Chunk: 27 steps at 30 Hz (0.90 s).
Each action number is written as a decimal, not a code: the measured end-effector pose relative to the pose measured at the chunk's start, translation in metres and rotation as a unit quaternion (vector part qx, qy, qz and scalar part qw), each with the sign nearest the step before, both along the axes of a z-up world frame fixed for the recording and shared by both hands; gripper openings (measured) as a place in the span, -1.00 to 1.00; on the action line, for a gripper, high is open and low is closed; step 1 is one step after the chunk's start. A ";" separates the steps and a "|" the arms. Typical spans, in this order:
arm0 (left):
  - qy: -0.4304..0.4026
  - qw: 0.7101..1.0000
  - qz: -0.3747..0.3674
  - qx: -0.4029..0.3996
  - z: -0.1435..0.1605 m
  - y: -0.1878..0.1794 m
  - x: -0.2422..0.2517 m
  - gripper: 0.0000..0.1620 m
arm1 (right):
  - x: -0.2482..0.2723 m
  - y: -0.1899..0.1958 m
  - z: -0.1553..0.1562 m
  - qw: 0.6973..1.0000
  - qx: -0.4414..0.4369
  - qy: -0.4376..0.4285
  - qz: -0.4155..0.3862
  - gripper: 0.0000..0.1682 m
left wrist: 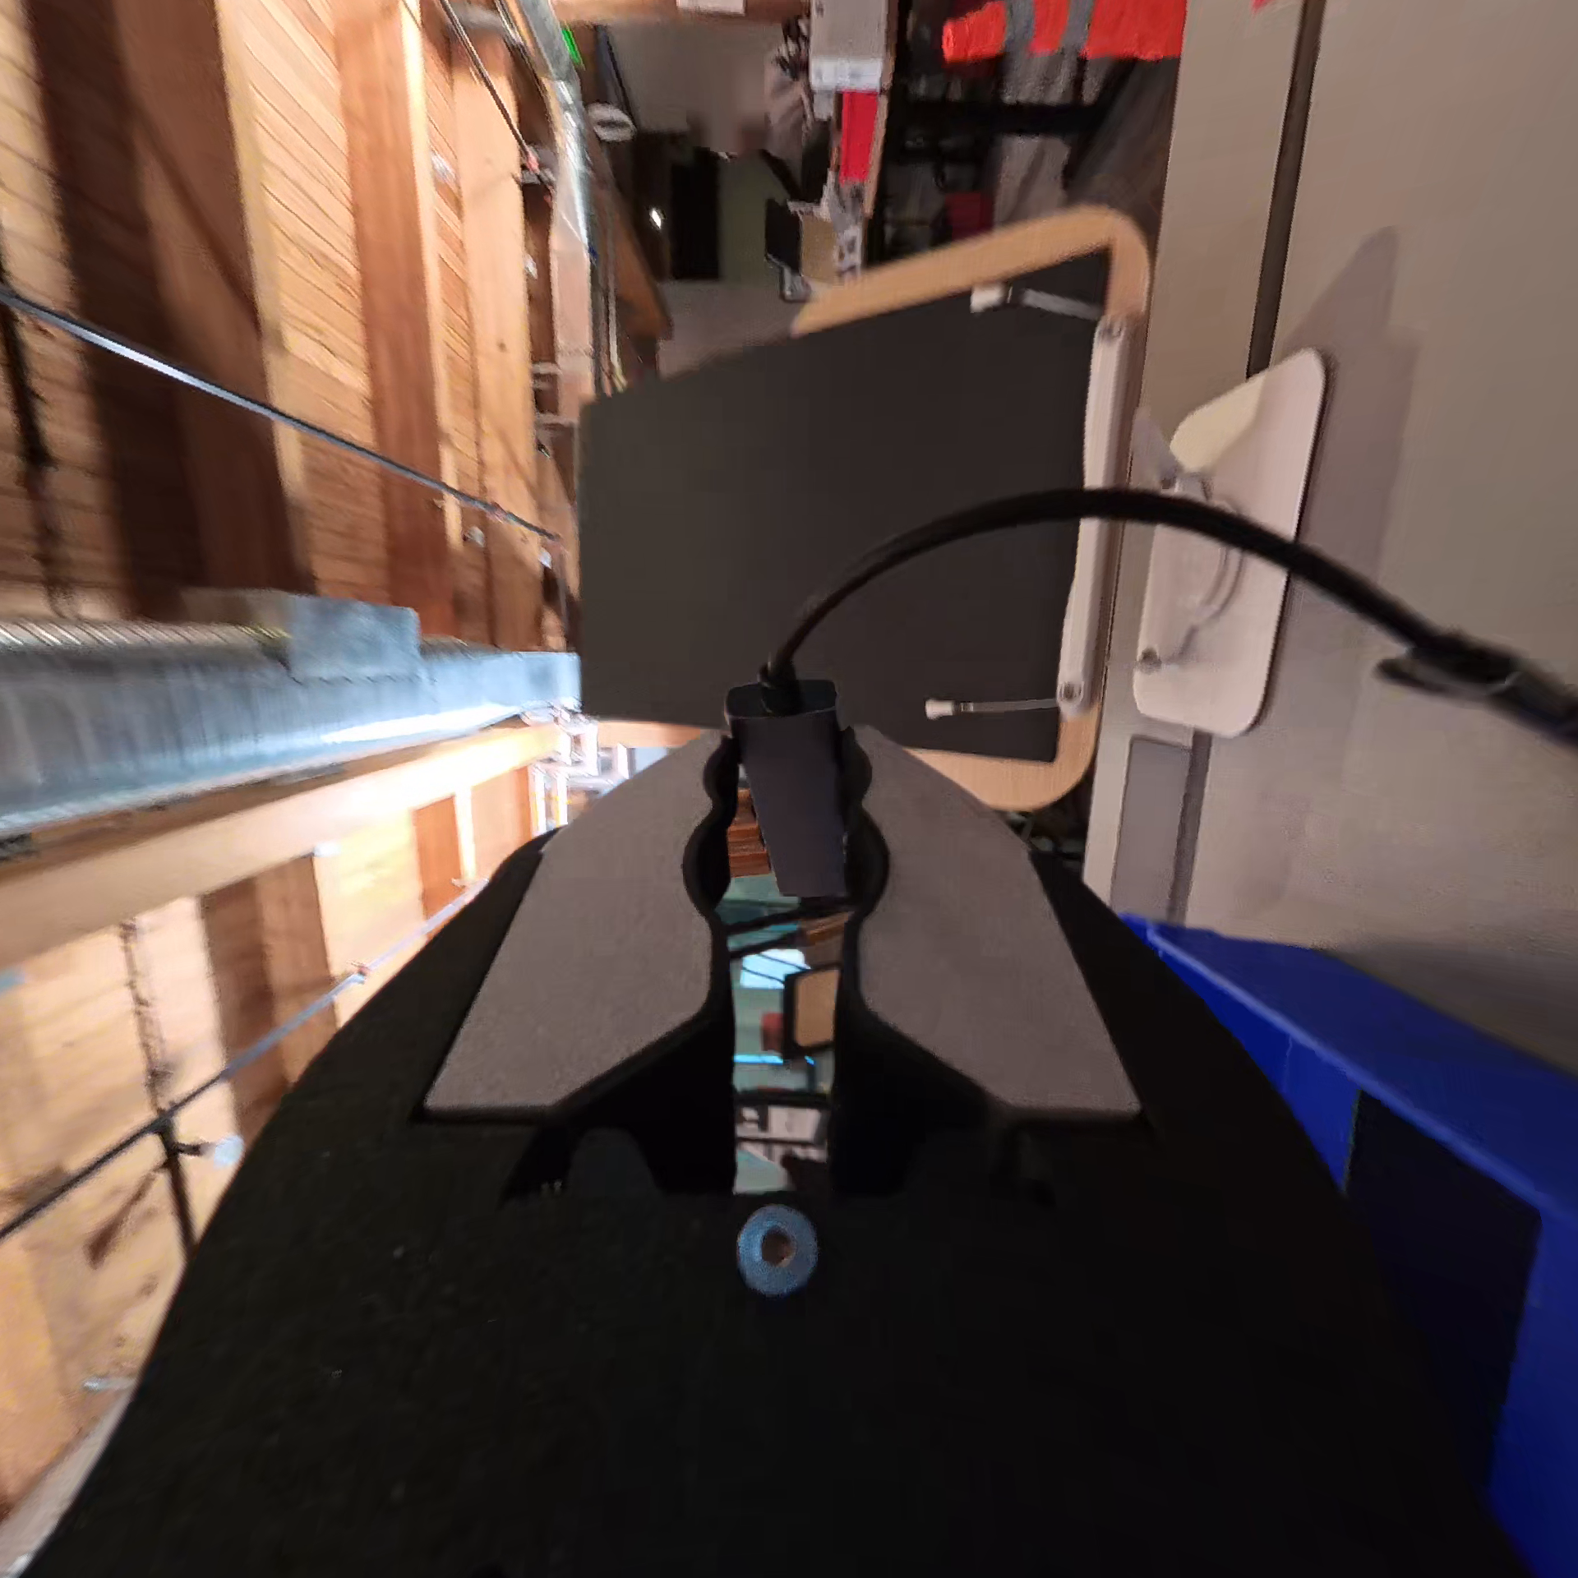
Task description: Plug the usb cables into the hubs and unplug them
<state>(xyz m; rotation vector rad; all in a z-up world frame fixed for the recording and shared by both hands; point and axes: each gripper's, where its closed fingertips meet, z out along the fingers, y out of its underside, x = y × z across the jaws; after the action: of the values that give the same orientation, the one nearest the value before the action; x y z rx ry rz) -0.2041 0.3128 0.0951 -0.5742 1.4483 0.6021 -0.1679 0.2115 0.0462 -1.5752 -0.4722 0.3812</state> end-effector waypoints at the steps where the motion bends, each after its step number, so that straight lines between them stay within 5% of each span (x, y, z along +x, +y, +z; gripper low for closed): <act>1: 0.001 1.000 -0.007 0.010 -0.007 -0.014 0.008 -0.73 | -0.003 0.002 0.007 1.000 -0.004 0.006 -0.005 -0.46; 7: 0.009 0.999 -0.037 0.013 -0.056 -0.070 0.038 -0.73 | -0.005 0.006 -0.007 0.998 -0.044 -0.010 -0.035 -0.55; 18: 0.009 0.997 -0.066 0.024 -0.082 -0.121 0.049 -0.73 | -0.004 -0.004 -0.044 0.998 -0.028 -0.041 -0.047 -0.92; 23: -0.051 0.985 -0.055 -0.158 -0.105 -0.127 0.025 -0.70 | 0.016 0.002 -0.072 0.985 0.020 -0.149 -0.088 -0.92; 27: -0.152 0.900 -0.049 -0.406 -0.138 -0.134 -0.003 -0.72 | 0.032 -0.001 -0.105 0.942 0.094 -0.302 -0.114 -0.92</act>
<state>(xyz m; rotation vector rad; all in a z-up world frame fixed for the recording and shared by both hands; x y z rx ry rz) -0.2074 0.1792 -0.0425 -1.1794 1.3776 -0.2124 -0.1355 0.2102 -0.0587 -1.5218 -0.7594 -0.3354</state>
